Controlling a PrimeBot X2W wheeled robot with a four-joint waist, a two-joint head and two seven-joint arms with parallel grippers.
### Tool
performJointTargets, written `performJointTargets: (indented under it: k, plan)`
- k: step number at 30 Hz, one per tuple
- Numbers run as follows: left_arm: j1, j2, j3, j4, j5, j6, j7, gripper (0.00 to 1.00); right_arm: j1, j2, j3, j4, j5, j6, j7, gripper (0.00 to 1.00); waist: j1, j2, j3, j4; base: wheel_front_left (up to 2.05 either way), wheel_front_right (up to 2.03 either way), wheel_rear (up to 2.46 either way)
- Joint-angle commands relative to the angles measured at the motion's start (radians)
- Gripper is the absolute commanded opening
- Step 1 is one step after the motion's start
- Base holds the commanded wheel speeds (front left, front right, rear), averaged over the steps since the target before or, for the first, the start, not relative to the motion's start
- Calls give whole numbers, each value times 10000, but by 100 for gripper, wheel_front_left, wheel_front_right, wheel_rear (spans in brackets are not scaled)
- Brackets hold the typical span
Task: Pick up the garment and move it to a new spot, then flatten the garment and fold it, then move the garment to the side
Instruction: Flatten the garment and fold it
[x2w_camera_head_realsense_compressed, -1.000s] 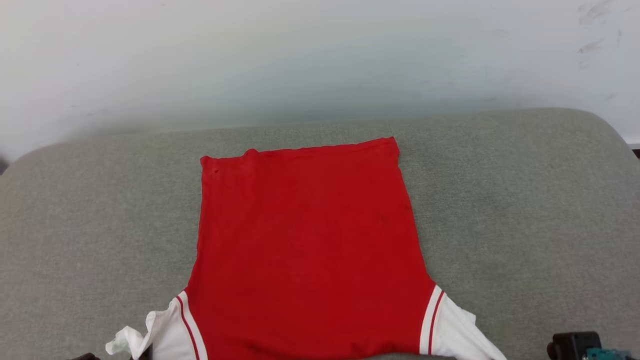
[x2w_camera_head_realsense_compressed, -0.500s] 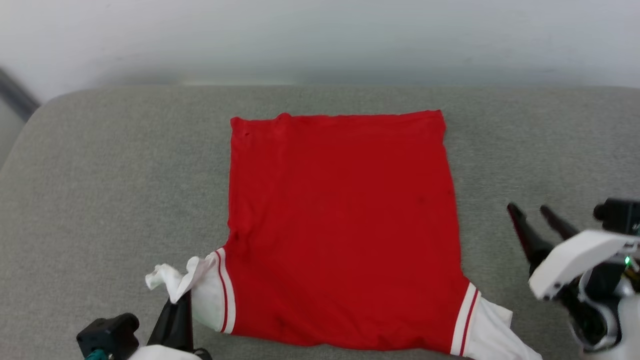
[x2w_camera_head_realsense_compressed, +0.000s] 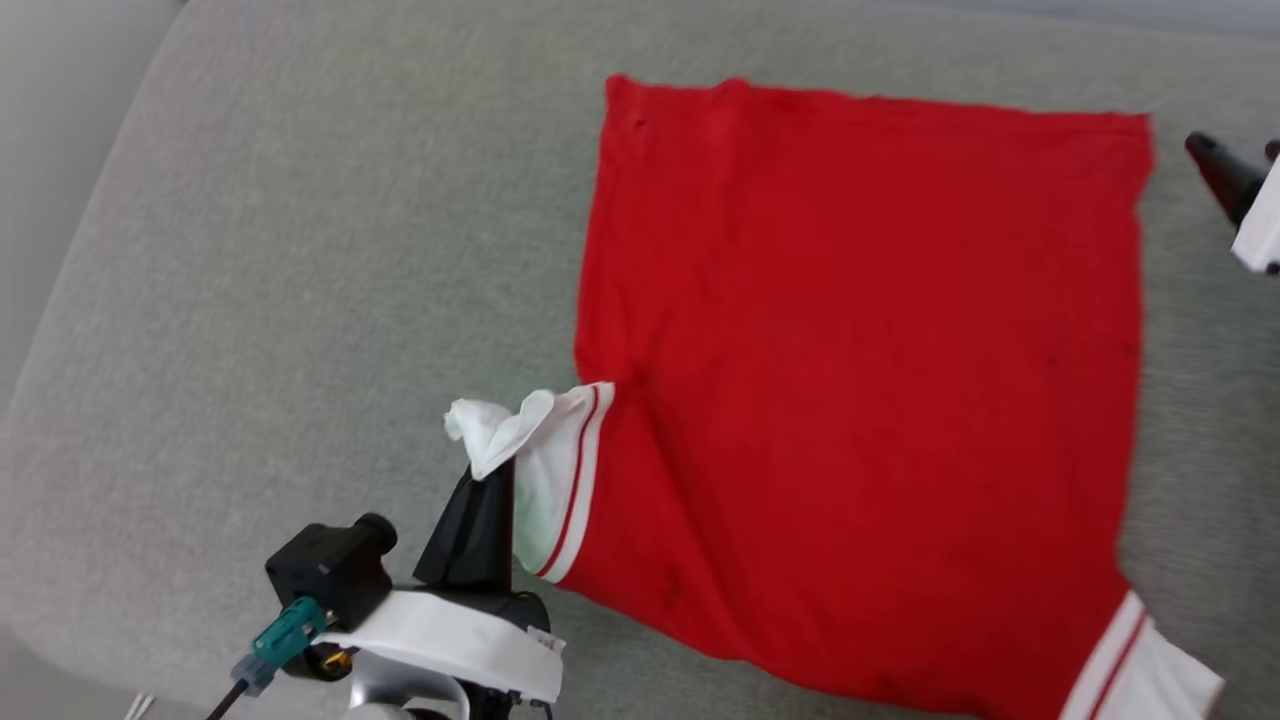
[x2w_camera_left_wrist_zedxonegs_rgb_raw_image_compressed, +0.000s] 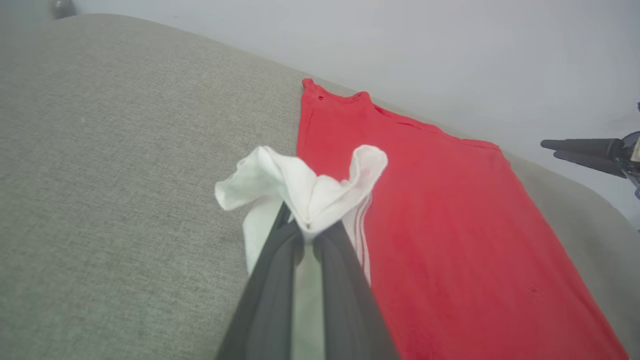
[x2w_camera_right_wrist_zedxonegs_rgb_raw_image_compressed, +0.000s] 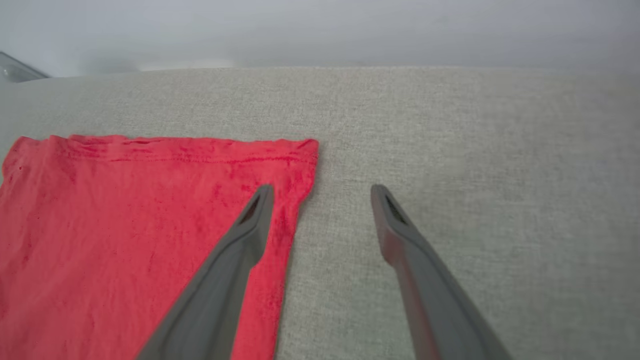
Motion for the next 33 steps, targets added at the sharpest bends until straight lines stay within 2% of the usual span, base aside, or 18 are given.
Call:
performJointTargets:
  k: [1,6,10,11,12,13,17,20,22,28,33]
  plan:
    - [-192,-50,2,52,-25,-75,-58,0,-191,-53,68,131,-76,0,58,100,-3,-1,702,696,0,0,0]
    - [-562,-338,-127,542,-68,-422,-250,0,-1217,-75,365,1369,-114,-2,511,100,-3,-1,1103,969,0,0,0]
    - [-723,-451,-154,883,-120,-648,-343,0,-1311,114,808,2338,39,0,1171,100,-3,-1,1166,971,0,0,0]
    - [-762,-452,-157,962,-127,-679,-354,0,-1269,120,900,2583,37,0,1412,82,-3,-1,1152,956,0,0,0]
    - [-785,-470,-157,1018,-151,-736,-369,0,-1215,147,944,2835,56,0,1600,30,-3,-1,1123,939,0,0,0]
    - [-787,-480,-165,1100,-153,-762,-374,0,-1179,161,963,3038,87,0,1780,0,-3,-1,1085,922,0,0,0]
    - [-778,-482,-135,1380,-238,-862,-403,0,-1266,79,1013,3348,134,-2,1783,0,-3,-1,800,844,0,0,0]
    - [-539,-544,-12,1609,-539,-875,-313,0,-1355,-148,1250,3196,115,-2,1543,0,-3,-1,367,708,0,0,0]
    - [-446,-379,116,1786,-576,-788,-294,0,-1350,-376,1625,2962,70,-3,1432,0,-3,-1,-10,527,0,0,0]
    - [250,124,600,1966,-730,-415,-257,0,-441,-760,2846,1697,683,-3,1196,0,-3,-1,-1263,-469,0,0,0]
    - [949,642,1043,1765,-828,-33,-195,0,1323,-1508,3570,7,1458,-3,1460,0,-3,-1,-2087,-1471,0,0,0]
